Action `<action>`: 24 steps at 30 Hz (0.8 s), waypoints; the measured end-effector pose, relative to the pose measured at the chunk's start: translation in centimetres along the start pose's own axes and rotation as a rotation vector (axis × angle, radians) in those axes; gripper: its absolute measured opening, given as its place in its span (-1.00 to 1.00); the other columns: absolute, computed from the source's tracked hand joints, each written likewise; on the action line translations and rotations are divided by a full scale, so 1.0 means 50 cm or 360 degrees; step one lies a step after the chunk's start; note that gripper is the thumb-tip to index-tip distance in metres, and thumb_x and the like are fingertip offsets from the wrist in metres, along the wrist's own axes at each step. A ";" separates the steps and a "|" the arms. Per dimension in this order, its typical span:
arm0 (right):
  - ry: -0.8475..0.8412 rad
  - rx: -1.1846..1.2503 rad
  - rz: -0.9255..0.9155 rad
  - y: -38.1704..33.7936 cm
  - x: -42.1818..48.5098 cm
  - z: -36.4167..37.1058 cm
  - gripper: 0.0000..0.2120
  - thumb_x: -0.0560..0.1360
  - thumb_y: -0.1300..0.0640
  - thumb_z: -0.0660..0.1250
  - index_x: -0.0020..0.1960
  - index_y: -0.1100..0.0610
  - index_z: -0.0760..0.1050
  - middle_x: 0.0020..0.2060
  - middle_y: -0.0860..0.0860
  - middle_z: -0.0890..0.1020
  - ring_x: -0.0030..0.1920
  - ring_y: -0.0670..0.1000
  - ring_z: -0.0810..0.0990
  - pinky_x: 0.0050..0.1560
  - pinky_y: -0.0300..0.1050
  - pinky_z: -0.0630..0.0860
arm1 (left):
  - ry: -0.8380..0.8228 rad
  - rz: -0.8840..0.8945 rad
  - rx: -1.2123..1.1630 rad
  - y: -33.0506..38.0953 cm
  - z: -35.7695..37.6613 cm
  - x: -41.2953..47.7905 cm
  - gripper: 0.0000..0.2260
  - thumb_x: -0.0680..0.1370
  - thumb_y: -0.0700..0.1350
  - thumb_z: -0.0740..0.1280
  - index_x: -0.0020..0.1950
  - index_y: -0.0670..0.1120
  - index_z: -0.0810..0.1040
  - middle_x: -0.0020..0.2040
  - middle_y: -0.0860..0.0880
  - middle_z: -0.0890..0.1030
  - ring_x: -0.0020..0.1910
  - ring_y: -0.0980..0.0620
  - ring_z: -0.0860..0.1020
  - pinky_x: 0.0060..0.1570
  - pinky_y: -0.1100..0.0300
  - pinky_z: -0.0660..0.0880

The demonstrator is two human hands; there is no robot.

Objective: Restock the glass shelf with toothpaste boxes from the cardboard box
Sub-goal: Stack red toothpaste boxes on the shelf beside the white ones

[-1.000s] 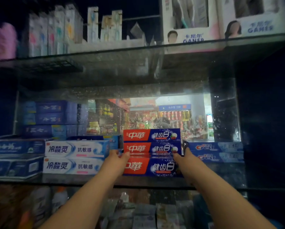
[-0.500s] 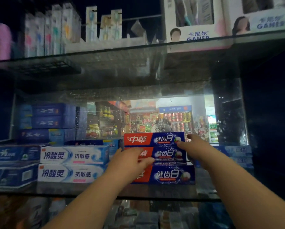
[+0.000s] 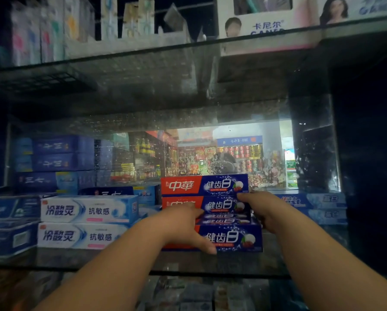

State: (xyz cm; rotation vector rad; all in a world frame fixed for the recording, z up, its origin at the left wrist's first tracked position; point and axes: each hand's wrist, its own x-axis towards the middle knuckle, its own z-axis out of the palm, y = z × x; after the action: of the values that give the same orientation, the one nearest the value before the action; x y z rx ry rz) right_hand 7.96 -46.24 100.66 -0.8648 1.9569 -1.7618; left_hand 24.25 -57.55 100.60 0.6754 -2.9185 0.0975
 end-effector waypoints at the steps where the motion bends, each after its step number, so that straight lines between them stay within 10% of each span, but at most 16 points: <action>1: 0.0003 0.0009 -0.0005 0.000 0.001 -0.001 -0.91 0.59 0.13 0.27 0.08 0.11 0.45 -0.12 0.11 0.62 -0.11 0.14 0.60 -0.04 0.07 0.55 | -0.0024 -0.0002 0.0003 -0.001 -0.003 -0.002 -0.08 0.27 0.39 0.40 0.52 0.06 0.18 0.49 0.03 0.28 0.43 -0.02 0.30 0.39 0.08 0.28; 7: 0.0005 0.0038 -0.0037 0.006 0.012 -0.006 -0.93 0.59 0.16 0.26 0.07 0.11 0.46 -0.15 0.11 0.63 -0.17 0.11 0.61 -0.25 -0.07 0.49 | -0.0034 0.0057 -0.0022 -0.006 -0.010 -0.050 -0.07 0.26 0.39 0.41 0.53 0.11 0.14 0.50 0.10 0.22 0.44 0.03 0.26 0.44 0.07 0.24; 12: -0.0070 -0.0042 -0.0059 0.003 0.008 0.006 -0.90 0.55 0.19 0.32 -0.08 0.03 0.44 -0.11 0.11 0.64 -0.11 0.13 0.63 -0.05 0.06 0.55 | -0.0080 0.0018 -0.0044 -0.001 -0.020 -0.081 -0.07 0.31 0.42 0.33 0.55 0.13 0.05 0.54 0.13 0.13 0.49 0.06 0.18 0.43 0.09 0.18; 16: -0.0044 -0.0376 0.0014 0.006 0.014 0.005 -0.65 0.51 0.06 0.38 0.24 0.15 0.44 0.09 0.16 0.63 0.02 0.18 0.63 0.19 0.16 0.52 | 0.0184 -0.0198 -0.0793 -0.009 -0.049 -0.073 -0.22 0.37 0.46 0.11 0.53 0.15 0.14 0.54 0.07 0.20 0.46 0.02 0.27 0.40 0.02 0.26; 19: -0.0032 -0.0549 0.0098 0.008 0.018 0.004 -0.58 0.53 0.04 0.34 0.30 0.24 0.43 0.14 0.19 0.61 0.06 0.18 0.62 0.20 0.11 0.51 | 0.0257 -0.0558 -0.1761 -0.037 -0.068 -0.025 -0.57 0.59 0.03 0.26 0.43 0.00 0.31 0.25 -0.13 0.57 0.12 -0.08 0.58 0.00 -0.03 0.55; 24: 0.0021 -0.0531 0.0148 0.014 0.035 0.000 -0.62 0.55 0.07 0.33 0.26 0.28 0.44 0.07 0.21 0.61 -0.10 0.14 0.60 0.05 0.01 0.53 | 0.0141 -0.0819 -0.2048 -0.083 -0.068 0.032 -0.75 0.56 -0.19 0.24 0.24 -0.15 0.42 -0.04 -0.13 0.61 -0.16 -0.06 0.59 -0.23 0.05 0.48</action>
State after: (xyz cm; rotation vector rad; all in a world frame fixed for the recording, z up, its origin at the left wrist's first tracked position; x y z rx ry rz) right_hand 6.52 -47.40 100.21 -0.8496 2.3004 -1.4148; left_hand 25.07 -61.63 104.34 0.9841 -1.9457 -1.5325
